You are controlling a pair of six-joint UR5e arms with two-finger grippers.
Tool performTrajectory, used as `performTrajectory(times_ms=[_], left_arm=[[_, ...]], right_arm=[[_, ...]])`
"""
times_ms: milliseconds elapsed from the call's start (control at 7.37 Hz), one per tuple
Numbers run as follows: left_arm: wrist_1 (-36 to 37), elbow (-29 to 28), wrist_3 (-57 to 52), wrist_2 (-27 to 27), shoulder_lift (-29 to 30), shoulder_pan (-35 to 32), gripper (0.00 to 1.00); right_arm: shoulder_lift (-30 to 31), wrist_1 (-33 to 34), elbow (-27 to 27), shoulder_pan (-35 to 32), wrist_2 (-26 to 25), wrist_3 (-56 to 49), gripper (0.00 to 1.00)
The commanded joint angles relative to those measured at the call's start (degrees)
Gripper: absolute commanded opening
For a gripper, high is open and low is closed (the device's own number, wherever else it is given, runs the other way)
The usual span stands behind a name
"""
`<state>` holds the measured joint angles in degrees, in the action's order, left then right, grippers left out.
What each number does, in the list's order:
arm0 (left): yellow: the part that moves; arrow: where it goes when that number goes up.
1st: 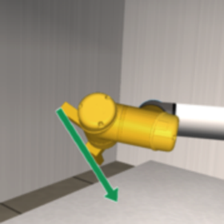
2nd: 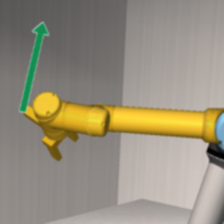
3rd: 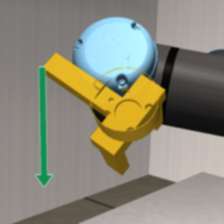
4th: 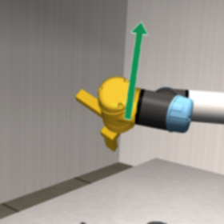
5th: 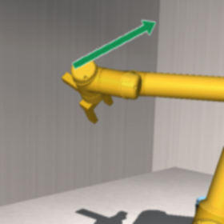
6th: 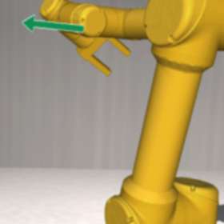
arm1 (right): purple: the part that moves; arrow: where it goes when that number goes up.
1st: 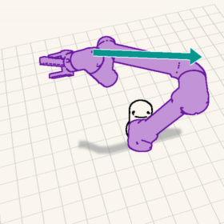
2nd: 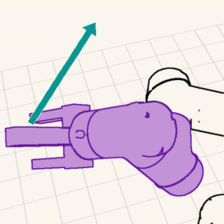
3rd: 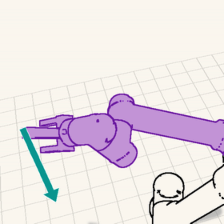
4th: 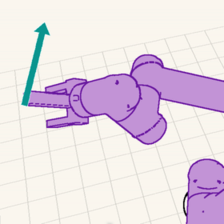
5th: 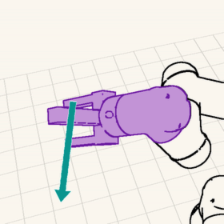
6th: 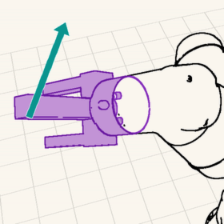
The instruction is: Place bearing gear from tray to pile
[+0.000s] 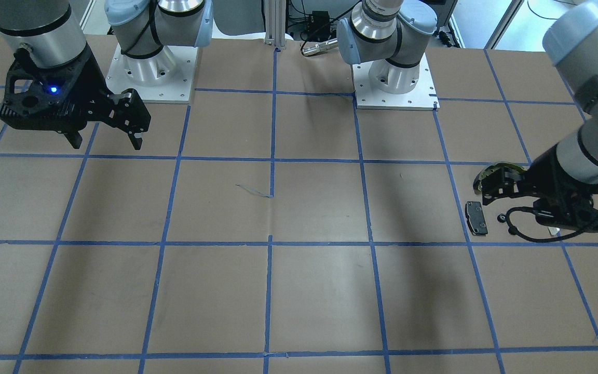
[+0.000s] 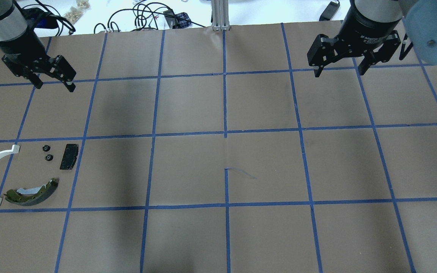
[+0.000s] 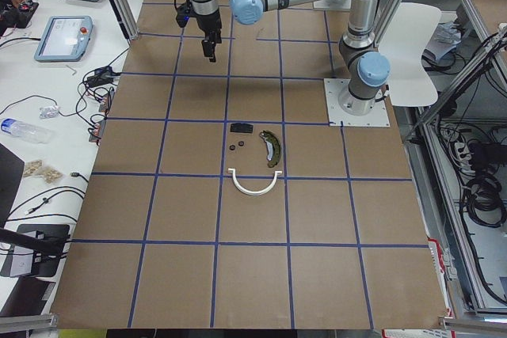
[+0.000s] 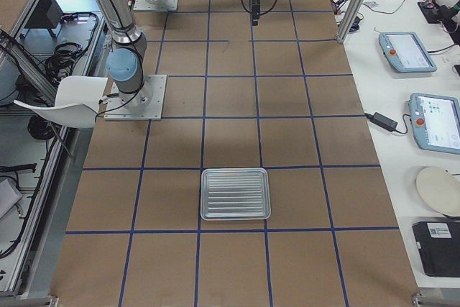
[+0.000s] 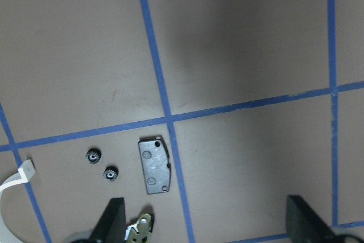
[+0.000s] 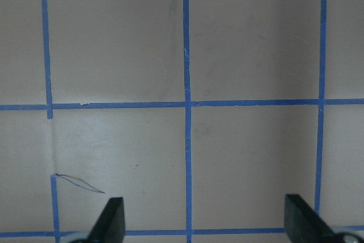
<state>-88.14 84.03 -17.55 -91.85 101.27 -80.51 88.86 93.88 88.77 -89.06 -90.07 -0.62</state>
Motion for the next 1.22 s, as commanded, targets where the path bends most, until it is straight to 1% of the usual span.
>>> performTrajectory(times_ms=[0, 136, 271, 407, 678, 814, 1085], left_arm=[[-0.19, 4.09, 3.23, 0.27, -4.39, -4.64, 1.00], [0.68, 8.56, 3.57, 0.27, -7.63, -5.09, 1.00], [2.26, 12.09, 7.15, 0.36, -10.62, -5.70, 1.00], [2.19, 13.52, 8.31, 0.44, -13.61, -6.41, 1.00], [0.27, 13.36, 7.71, 2.28, -15.57, -6.59, 1.00], [-1.31, 12.83, 7.62, 2.38, -15.40, -6.50, 1.00], [-1.94, 13.09, 7.62, 2.47, -14.79, -6.50, 1.00]], right_arm=[[0.00, 0.07, 0.00, 0.02, -0.02, 0.00, 1.00], [0.00, 0.07, 0.00, 0.11, -0.02, -0.09, 1.00], [0.00, 0.07, 0.00, 0.11, -0.02, 0.00, 1.00], [0.00, 0.07, 0.00, 0.11, -0.02, 0.00, 1.00], [0.00, 0.07, 0.00, 0.11, -0.02, 0.00, 1.00], [0.00, 0.16, 0.00, 0.11, 0.07, 0.00, 1.00], [0.00, 0.16, 0.00, 0.11, 0.07, 0.00, 1.00]])
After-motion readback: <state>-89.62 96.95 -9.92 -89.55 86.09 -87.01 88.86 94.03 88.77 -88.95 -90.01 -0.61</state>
